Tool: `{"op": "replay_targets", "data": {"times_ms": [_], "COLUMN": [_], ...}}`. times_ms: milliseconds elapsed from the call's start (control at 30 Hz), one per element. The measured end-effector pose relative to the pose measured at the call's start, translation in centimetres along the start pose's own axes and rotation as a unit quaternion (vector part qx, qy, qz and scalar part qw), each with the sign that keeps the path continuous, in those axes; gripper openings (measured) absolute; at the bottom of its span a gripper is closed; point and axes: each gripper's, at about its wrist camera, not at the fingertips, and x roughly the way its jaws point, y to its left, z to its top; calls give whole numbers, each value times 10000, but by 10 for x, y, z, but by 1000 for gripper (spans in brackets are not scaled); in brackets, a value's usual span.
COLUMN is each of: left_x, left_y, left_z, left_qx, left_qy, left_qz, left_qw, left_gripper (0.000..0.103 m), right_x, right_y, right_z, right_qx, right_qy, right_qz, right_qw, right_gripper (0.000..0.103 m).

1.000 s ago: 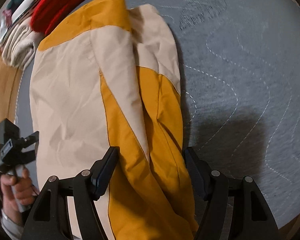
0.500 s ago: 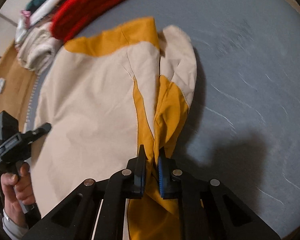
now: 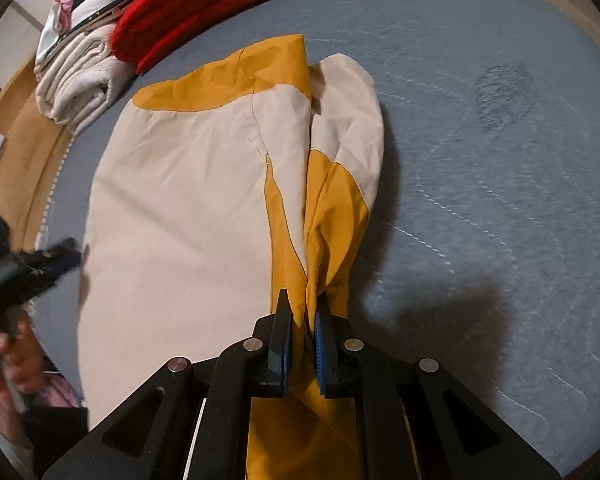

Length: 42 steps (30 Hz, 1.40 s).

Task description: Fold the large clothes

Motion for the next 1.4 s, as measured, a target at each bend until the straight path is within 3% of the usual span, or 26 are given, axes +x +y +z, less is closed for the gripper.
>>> {"op": "replay_targets", "data": {"times_ms": [100,167,200,233,267,300,400,467,533,600,700,733,833,900,933,967,1067,1133,1200,1267,1400], "left_x": [8,25,34,42,42,38,11,-3,6,26,19,8,-34,-66,-82,-95,-132,-150,-152,-147,-113], "left_y": [-31,-49,-57,-65,-70,-73,-81,-81,-76,-64,-50,-52,-64,-75,-82,-88,-111,-120,-121,-122,-109], "left_z": [-27,-54,-67,-81,-89,-91,-92,-98,-108,-123,-124,-123,-129,-138,-145,-153,-177,-197,-212,-226,-246], "left_qx": [830,1503,1887,2371,2565,2569,2322,2324,2429,2431,1758,1648,1701,1659,1632,1631,1627,1376,1218,1097,806], "left_qy": [330,624,651,550,443,389,218,125,423,905,933,841,220,-186,-394,-568,-1141,-1517,-1705,-1760,-1280], "left_qz": [88,445,756,1226,1458,1492,1029,1029,1189,1317,1191,1237,1556,1525,1507,1499,1546,1559,1545,1609,1490], "left_qw": [9960,9857,9770,9621,9545,9541,9670,9671,9618,9567,9727,9749,9728,9741,9742,9735,9678,9663,9655,9649,9772], "left_gripper": [48,51,55,56,56,56,56,56,56,62,63,63,63,73,77,84,93,101,102,102,102], "right_x": [-3,-10,-14,-17,-22,-27,-37,-43,-45,-30,-10,-11,-41,-72,-90,-112,-151,-169,-187,-196,-198], "right_y": [9,10,13,17,18,19,32,38,35,32,14,10,5,10,15,24,51,70,92,111,131], "right_z": [-2,-6,-8,-4,-6,-8,-17,-26,-39,-57,-79,-80,-80,-82,-86,-95,-125,-147,-175,-193,-224], "right_qx": [36,72,26,-2,-67,-172,-636,-885,-1006,-1199,-1178,-1088,-764,-605,-574,-595,-769,-889,-1085,-1240,-1370], "right_qy": [-177,-309,-380,-393,-406,-427,-497,-532,-411,-30,498,494,92,-392,-660,-1036,-1723,-1909,-2107,-2282,-2338], "right_qz": [-317,-506,-586,-584,-551,-556,-731,-758,-742,-1068,-1675,-1731,-1793,-1648,-1584,-1559,-1515,-1359,-1183,-1206,-1269], "right_qw": [9993,9982,9976,9975,9976,9974,9941,9918,9913,9870,9775,9776,9808,9837,9835,9805,9703,9681,9643,9581,9542], "right_gripper": [18,24,25,25,25,25,25,26,27,28,29,29,29,30,35,49,80,85,89,102,103]}}
